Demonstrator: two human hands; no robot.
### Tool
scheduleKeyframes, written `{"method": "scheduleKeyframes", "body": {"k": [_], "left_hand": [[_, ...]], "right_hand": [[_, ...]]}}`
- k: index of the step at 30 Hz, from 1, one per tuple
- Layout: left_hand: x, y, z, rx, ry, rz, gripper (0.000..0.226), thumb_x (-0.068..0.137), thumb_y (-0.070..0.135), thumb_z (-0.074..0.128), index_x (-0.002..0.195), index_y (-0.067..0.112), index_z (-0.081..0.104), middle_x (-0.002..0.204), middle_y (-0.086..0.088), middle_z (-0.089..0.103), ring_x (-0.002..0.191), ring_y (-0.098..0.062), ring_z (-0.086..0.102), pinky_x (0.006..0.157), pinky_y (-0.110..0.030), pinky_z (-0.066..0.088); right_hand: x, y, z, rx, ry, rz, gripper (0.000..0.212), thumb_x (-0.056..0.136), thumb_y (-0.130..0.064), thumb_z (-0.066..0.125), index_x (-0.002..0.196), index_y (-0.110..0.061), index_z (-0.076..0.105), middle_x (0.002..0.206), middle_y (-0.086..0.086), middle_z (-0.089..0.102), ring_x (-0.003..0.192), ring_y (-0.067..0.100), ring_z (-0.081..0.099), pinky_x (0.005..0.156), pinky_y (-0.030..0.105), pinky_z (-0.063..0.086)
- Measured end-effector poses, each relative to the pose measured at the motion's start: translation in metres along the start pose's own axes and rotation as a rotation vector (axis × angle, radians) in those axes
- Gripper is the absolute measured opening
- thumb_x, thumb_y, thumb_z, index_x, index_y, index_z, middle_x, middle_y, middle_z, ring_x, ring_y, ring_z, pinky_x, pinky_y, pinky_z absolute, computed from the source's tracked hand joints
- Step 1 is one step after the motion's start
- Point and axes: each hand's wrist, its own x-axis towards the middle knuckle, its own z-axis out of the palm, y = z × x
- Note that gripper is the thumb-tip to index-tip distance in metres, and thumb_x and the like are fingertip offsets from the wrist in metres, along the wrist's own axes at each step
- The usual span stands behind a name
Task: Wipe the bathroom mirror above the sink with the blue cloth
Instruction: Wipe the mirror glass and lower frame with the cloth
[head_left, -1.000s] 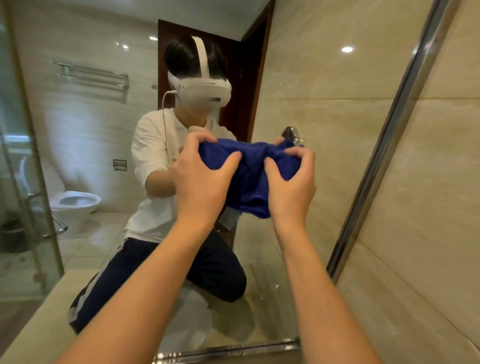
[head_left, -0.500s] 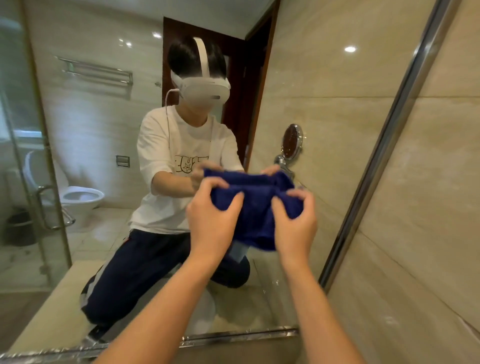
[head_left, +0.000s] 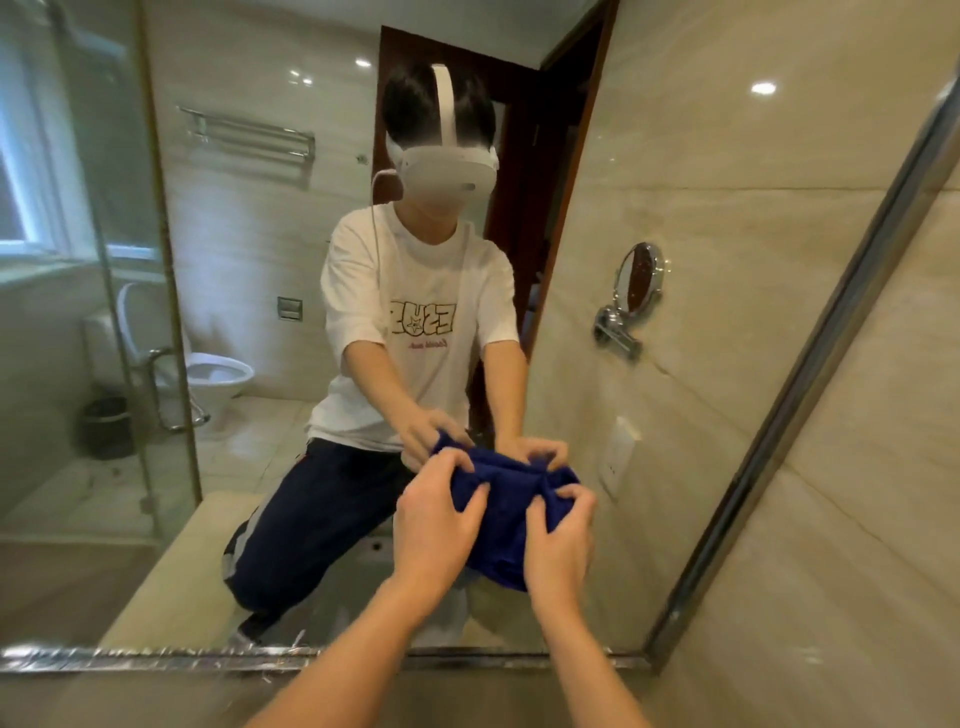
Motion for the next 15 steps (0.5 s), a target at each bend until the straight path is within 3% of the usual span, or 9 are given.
{"method": "scheduleKeyframes", "body": {"k": [3,5,9,12,15], "left_hand": [[-0.013,-0.021,-0.011,-0.031,-0.038,-0.092,0.026,0.081,0.019,0.076,0.086,0.03,0.053,0.083,0.013,0.063,0.08,-0.004,0.061,0.072,-0.027,0.047],[0.001,-0.01,-0.028,-0.077,0.021,-0.079,0.023,0.081,0.019,0.076,0.087,0.028,0.056,0.083,0.013,0.064,0.082,0.001,0.06,0.076,-0.027,0.048],[0.063,0.043,-0.089,-0.229,0.238,0.027,0.022,0.083,0.018,0.075,0.09,0.028,0.057,0.088,0.017,0.061,0.087,0.008,0.056,0.078,-0.004,0.039],[0.109,0.072,-0.141,-0.231,0.39,0.147,0.023,0.081,0.019,0.076,0.092,0.025,0.057,0.091,0.019,0.061,0.087,0.011,0.056,0.079,-0.003,0.038],[0.136,0.072,-0.178,-0.224,0.426,0.193,0.024,0.082,0.016,0.074,0.093,0.021,0.054,0.097,0.014,0.067,0.088,0.012,0.057,0.083,-0.005,0.041]], "right_hand": [[-0.013,0.002,0.003,-0.019,-0.054,0.027,0.02,0.091,-0.017,0.062,0.099,-0.023,0.046,0.104,0.004,0.059,0.096,0.026,0.058,0.073,0.029,0.035],[-0.008,-0.022,0.004,0.032,-0.034,-0.02,0.019,0.089,-0.015,0.065,0.1,-0.021,0.051,0.103,0.003,0.06,0.095,0.025,0.059,0.074,0.03,0.039],[0.013,-0.127,0.008,0.207,0.046,-0.292,0.023,0.086,-0.015,0.069,0.1,-0.022,0.052,0.099,-0.006,0.06,0.092,0.013,0.057,0.082,0.027,0.044],[0.025,-0.211,0.015,0.281,0.049,-0.469,0.026,0.085,-0.017,0.069,0.103,-0.02,0.051,0.096,-0.017,0.056,0.089,0.001,0.053,0.079,0.014,0.041],[0.029,-0.249,0.04,0.273,0.018,-0.555,0.027,0.086,-0.021,0.067,0.104,-0.019,0.049,0.107,-0.014,0.062,0.095,0.006,0.058,0.083,0.019,0.044]]}}
